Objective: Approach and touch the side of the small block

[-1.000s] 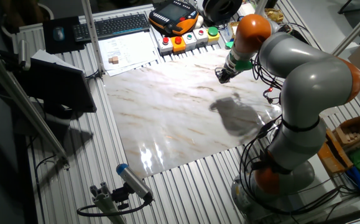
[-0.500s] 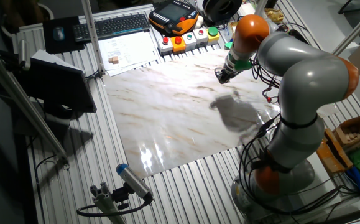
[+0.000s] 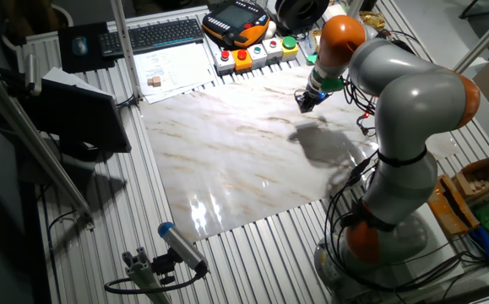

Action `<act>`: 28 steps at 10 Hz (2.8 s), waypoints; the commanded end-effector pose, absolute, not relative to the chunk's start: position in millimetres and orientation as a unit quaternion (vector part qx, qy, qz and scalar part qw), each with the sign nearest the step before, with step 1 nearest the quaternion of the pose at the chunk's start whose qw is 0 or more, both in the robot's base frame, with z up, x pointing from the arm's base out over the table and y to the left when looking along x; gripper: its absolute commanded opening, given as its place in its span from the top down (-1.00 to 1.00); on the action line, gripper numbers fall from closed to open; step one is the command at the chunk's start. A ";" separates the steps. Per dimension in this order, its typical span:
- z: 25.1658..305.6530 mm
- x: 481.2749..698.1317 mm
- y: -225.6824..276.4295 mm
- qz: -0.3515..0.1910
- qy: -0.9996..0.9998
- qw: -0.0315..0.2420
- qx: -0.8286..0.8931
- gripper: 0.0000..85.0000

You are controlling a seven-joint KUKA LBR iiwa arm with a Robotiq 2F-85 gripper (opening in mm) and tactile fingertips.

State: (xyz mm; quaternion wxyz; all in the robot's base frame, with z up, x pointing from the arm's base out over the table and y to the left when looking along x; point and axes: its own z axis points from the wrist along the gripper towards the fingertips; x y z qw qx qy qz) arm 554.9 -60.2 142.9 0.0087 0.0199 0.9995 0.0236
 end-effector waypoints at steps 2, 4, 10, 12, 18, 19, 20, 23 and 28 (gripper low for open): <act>139.6 554.5 -60.4 0.020 1.000 0.005 0.024 0.98; 137.7 554.6 -60.1 0.019 1.000 0.007 0.022 0.98; 137.7 554.6 -60.1 0.018 0.999 -0.008 0.040 0.98; 137.7 554.6 -60.1 -0.015 1.000 -0.003 0.016 0.98; 109.5 567.0 -88.0 0.003 1.000 0.015 -0.015 0.98; 106.4 568.3 -90.2 0.001 1.000 0.019 -0.013 0.98; 101.3 570.7 -92.4 0.001 1.000 0.019 -0.011 0.98; 87.2 579.0 -99.4 0.012 1.000 0.017 -0.005 0.98; 75.2 588.5 -110.3 0.015 1.000 0.017 -0.009 0.98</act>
